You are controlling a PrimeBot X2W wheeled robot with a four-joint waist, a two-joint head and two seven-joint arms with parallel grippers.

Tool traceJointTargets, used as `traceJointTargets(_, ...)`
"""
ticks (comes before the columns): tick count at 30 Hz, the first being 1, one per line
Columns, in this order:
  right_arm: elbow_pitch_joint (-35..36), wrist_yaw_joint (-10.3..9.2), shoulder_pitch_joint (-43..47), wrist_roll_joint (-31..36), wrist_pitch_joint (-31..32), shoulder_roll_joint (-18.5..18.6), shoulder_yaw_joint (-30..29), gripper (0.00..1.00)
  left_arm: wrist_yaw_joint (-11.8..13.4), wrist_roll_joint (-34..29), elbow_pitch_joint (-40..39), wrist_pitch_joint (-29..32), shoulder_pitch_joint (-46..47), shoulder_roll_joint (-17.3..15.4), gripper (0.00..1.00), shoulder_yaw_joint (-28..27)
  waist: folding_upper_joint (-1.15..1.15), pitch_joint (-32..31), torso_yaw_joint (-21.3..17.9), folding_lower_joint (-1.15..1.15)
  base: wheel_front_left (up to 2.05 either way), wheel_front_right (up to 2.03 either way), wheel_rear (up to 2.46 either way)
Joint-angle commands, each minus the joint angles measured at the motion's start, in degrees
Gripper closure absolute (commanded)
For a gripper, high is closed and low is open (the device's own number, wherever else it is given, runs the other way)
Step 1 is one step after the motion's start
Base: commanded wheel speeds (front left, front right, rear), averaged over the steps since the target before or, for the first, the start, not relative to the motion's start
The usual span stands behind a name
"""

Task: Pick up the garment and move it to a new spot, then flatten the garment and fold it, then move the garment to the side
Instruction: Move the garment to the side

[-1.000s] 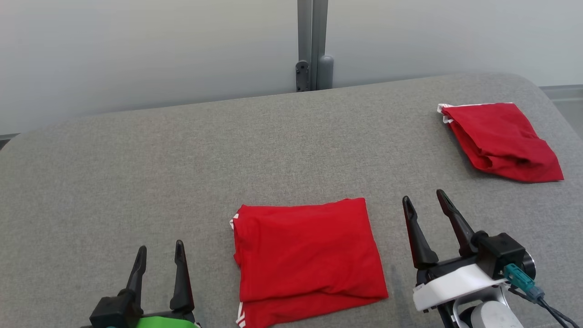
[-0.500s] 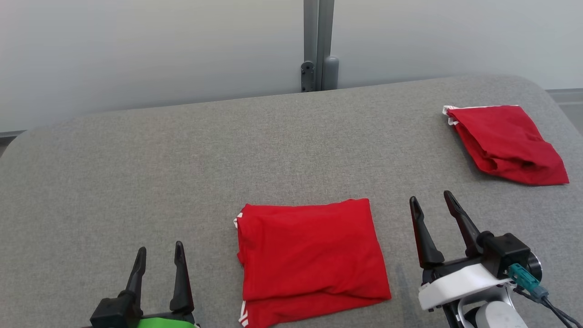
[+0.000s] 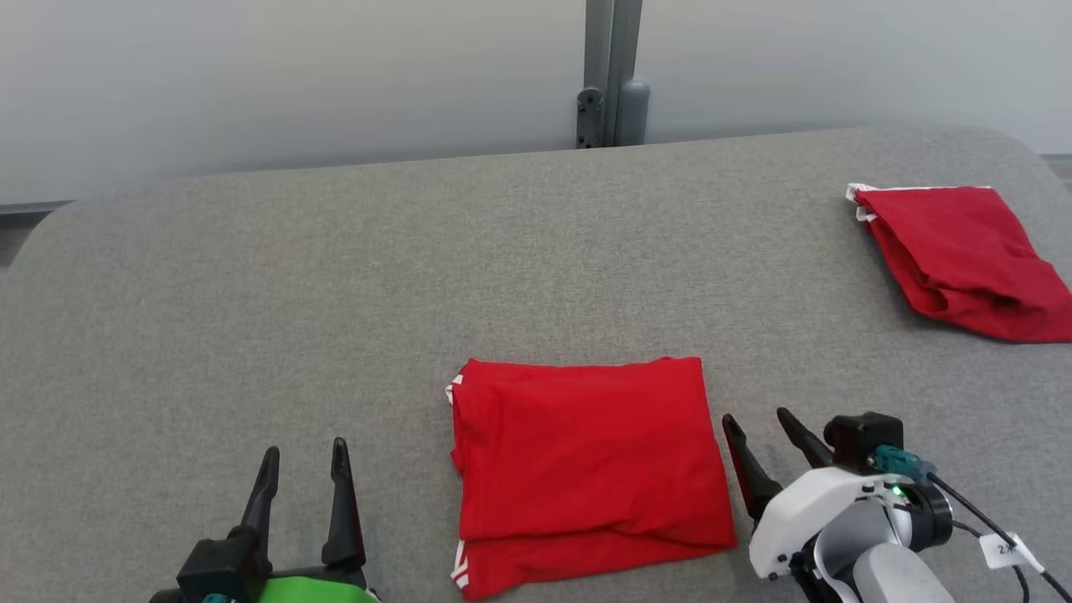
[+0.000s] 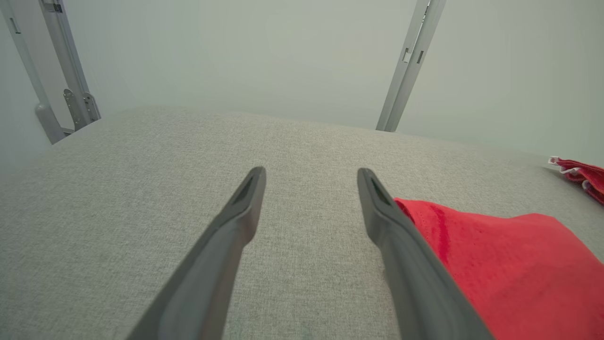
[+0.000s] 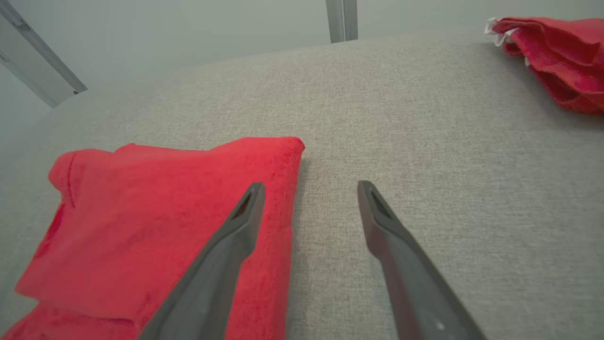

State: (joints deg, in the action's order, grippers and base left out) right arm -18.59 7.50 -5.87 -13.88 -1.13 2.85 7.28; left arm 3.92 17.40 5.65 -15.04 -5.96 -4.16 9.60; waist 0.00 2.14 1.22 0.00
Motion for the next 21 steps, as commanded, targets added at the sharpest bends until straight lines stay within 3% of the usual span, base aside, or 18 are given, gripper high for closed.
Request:
traceJointTargets(1, -1.2, -0.02, -2.0, -1.1, 1.4, 0.1, 0.5, 0.00, -0.4, -0.5, 0.0, -0.2, 1.3, 0.2, 0.00, 0.0, 0.00, 1.6, 1.4, 0.00, 0.00, 0.00, 0.00)
traceJointTargets(12, -11.8, -0.02, -9.1, -9.6, 8.0, 2.0, 3.8, 0.00, -1.0, -1.1, 0.8, -0.2, 3.3, 0.7, 0.00, -0.6, 0.00, 4.7, 5.6, 0.00, 0.00, 0.00, 0.00)
traceJointTargets(13, -12.3, -0.02, -9.4, -10.4, 8.3, 2.2, 4.2, 0.09, -1.0, -1.1, 0.8, -0.2, 3.4, 0.7, 0.00, -0.6, 0.00, 4.8, 5.8, 0.00, 0.00, 0.00, 0.00)
traceJointTargets(15, -13.4, -0.02, -9.7, -12.2, 9.1, 2.5, 5.1, 0.53, -1.0, -1.2, 0.9, -0.2, 3.5, 0.8, 0.00, -0.8, 0.00, 4.8, 6.0, 0.00, 0.00, 0.00, 0.00)
traceJointTargets(16, -13.9, -0.03, -9.9, -12.8, 9.3, 2.6, 5.6, 0.62, -1.1, -1.2, 0.9, -0.2, 3.5, 0.8, 0.00, -0.9, 0.00, 4.8, 6.0, 0.00, 0.00, 0.00, 0.00)
traceJointTargets(18, -14.9, -0.03, -10.4, -13.4, 9.1, 3.2, 6.5, 0.97, -1.1, -1.3, 0.9, -0.2, 3.6, 0.9, 0.00, -1.1, 0.00, 4.8, 5.8, 0.00, 0.00, 0.00, 0.00)
traceJointTargets(21, -15.1, -0.05, -12.0, -14.2, 7.2, 4.2, 7.5, 1.00, -1.1, -1.4, 0.6, -0.2, 3.6, 0.9, 0.00, -1.3, 0.00, 5.0, 5.2, 0.00, 0.00, 0.00, 0.00)
